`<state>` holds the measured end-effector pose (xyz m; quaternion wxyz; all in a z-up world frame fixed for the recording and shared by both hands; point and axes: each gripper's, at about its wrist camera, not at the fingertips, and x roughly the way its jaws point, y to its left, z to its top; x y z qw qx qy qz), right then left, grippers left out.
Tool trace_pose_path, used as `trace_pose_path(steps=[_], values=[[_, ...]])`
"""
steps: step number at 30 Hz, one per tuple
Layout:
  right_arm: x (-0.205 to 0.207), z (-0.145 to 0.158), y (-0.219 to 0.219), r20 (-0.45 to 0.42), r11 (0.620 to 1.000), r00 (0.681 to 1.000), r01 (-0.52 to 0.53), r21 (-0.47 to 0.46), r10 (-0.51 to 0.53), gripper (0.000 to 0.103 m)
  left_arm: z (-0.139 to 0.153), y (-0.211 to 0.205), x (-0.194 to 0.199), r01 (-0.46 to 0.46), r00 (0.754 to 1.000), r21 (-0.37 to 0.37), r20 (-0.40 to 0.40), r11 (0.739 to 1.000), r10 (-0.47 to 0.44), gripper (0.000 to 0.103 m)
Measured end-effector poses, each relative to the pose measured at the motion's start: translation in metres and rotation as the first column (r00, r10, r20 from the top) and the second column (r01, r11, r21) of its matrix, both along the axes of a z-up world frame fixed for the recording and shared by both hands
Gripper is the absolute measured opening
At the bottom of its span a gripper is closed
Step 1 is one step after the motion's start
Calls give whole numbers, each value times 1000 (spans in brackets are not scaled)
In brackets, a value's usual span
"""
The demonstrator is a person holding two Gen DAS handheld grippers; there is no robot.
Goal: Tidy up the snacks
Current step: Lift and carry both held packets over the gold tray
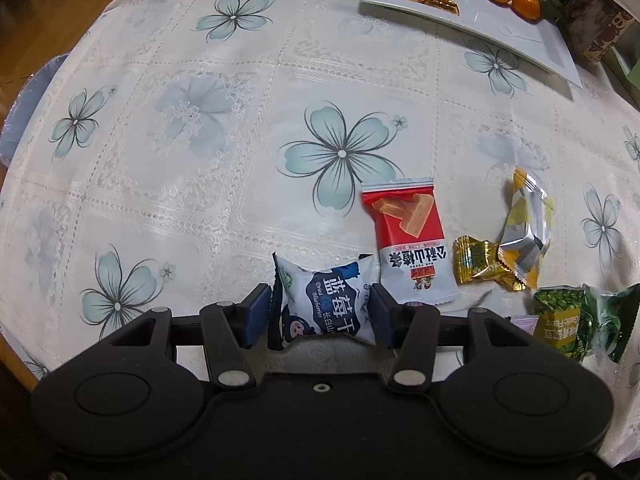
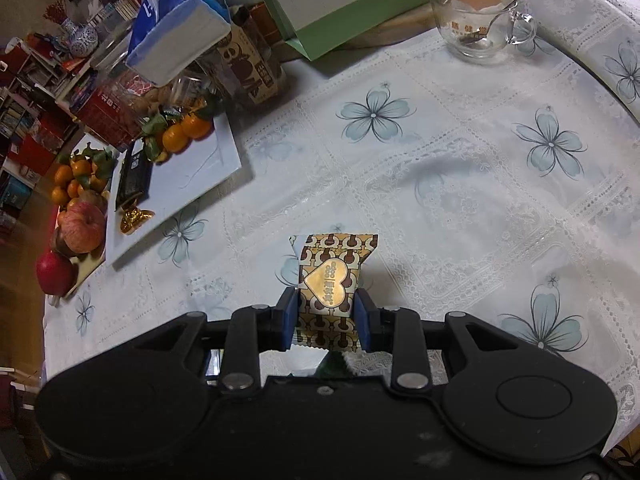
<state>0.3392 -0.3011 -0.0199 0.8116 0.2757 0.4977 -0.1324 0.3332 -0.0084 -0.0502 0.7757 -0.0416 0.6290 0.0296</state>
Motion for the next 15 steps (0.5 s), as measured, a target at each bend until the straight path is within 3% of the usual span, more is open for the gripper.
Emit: trace_pose_path(steps=[9,15], values=[[-16,17,7,51,996,995,-83,-45,85,32,8,11,-3,-35,999,-56,19,998,36,53],[-34,29,15,96,984,983,-145,-99,155,32,30,11,-12,-7,996,-41,92,999,11,52]])
